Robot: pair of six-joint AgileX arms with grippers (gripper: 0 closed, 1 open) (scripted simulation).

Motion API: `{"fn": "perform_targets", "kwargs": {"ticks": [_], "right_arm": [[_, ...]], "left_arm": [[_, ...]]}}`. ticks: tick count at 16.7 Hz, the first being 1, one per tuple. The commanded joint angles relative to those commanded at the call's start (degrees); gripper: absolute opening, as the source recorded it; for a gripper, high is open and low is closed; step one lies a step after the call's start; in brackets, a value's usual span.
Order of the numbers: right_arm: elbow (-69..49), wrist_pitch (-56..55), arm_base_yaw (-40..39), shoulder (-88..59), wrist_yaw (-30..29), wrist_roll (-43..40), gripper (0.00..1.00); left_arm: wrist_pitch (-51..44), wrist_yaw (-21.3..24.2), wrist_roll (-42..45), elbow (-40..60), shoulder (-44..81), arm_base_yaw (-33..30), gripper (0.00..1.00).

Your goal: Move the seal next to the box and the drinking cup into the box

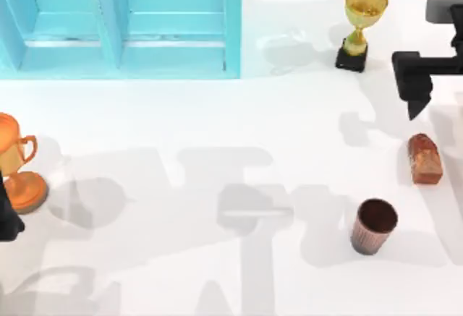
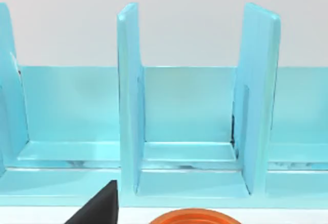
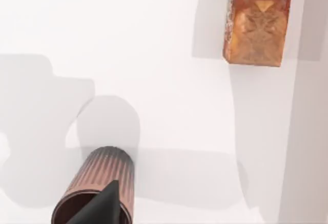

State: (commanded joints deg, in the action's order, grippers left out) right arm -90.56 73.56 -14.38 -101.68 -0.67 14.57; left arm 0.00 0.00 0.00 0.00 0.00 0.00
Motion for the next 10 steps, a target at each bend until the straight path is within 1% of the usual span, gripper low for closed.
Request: {"fn": "perform_targets", "kwargs": {"ticks": [6, 8, 10], "right_arm": [[14.7, -3.7, -10.9, 4.4, 0.5, 11.6, 1.00], [16.3, -5.0, -12.6, 5.8, 0.7, 13.1, 1.00], [16.4, -5.1, -12.7, 5.8, 0.7, 13.2, 1.00]], "left_arm": [[0.0, 0.0, 0.0, 0.0, 0.0, 0.0, 1.00], [0.0, 0.0, 0.0, 0.0, 0.0, 0.0, 1.00], [0.0, 0.0, 0.0, 0.0, 0.0, 0.0, 1.00]]}}
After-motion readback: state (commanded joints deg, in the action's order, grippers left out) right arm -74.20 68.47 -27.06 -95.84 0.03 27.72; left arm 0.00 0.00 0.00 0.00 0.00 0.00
